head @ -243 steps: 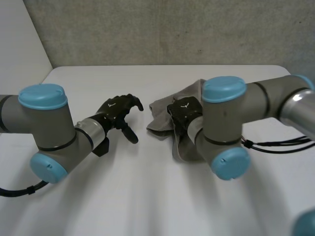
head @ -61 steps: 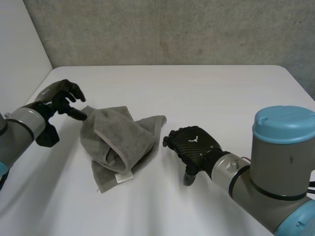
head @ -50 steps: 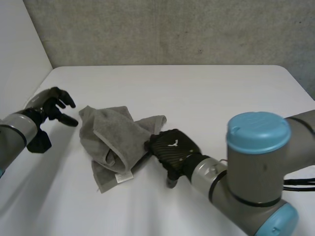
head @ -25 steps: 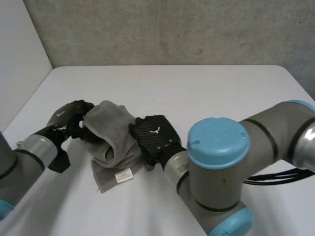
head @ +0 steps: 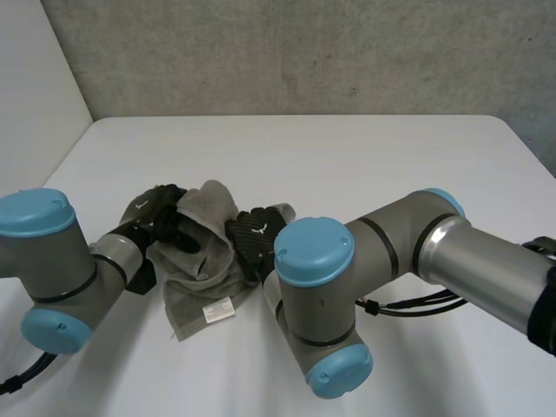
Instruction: Fold the towel.
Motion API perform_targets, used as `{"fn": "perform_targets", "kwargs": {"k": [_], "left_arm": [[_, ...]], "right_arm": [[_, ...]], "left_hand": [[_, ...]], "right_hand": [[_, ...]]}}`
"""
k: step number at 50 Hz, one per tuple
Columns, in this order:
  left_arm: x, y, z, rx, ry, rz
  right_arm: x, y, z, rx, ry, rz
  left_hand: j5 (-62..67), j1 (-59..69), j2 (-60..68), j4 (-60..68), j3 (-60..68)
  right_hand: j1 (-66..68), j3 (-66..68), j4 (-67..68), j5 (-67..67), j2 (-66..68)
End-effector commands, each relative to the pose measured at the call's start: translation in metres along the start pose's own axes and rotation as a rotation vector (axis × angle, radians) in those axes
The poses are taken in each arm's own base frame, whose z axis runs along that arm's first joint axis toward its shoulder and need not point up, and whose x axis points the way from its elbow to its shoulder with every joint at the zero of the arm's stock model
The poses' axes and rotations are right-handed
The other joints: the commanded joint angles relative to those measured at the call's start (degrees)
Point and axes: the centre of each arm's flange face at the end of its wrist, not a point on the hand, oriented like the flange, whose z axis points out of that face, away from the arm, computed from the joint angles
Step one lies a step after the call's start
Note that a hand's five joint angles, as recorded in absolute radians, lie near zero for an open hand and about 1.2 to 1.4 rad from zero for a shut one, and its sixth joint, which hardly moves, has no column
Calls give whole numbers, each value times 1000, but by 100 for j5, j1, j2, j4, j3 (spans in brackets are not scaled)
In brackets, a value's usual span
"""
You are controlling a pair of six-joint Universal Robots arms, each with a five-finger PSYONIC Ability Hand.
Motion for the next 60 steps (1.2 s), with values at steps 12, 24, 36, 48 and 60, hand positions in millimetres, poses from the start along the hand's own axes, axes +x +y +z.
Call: {"fn": "perform_targets", "kwargs": {"k": [12,24,36,48,60], "left_arm": [[11,0,-11,-30,-29,9],[16,-69,-24,51,-44,10],[21,-164,-38,275,-33,30],[37,-72,-42,14,16,9],[62,-10,-36,-87,105,33]], "right_arm": [[1,17,4,-47,-4,-10],[92,-107,-25,191,141,22],[148,-174,-45,303,187,-8],[122,-78,-44,-30,60,-81],[145,-47,-67,-143,74,-150]], "left_hand": [[4754,4676,4614,4563,4602],[4754,4676,4614,4563,4602],[4754,4676,4614,4563,4602],[4754,4676,4614,4563,4602],[804,726,664,614,652]], "right_hand": [[4048,4061,4071,4060,4136],[4048,4061,4071,4060,4136],[4048,4061,4071,4060,4136],[4048,4061,4071,4060,4136],[3686,3700,3710,3699,3775]]}}
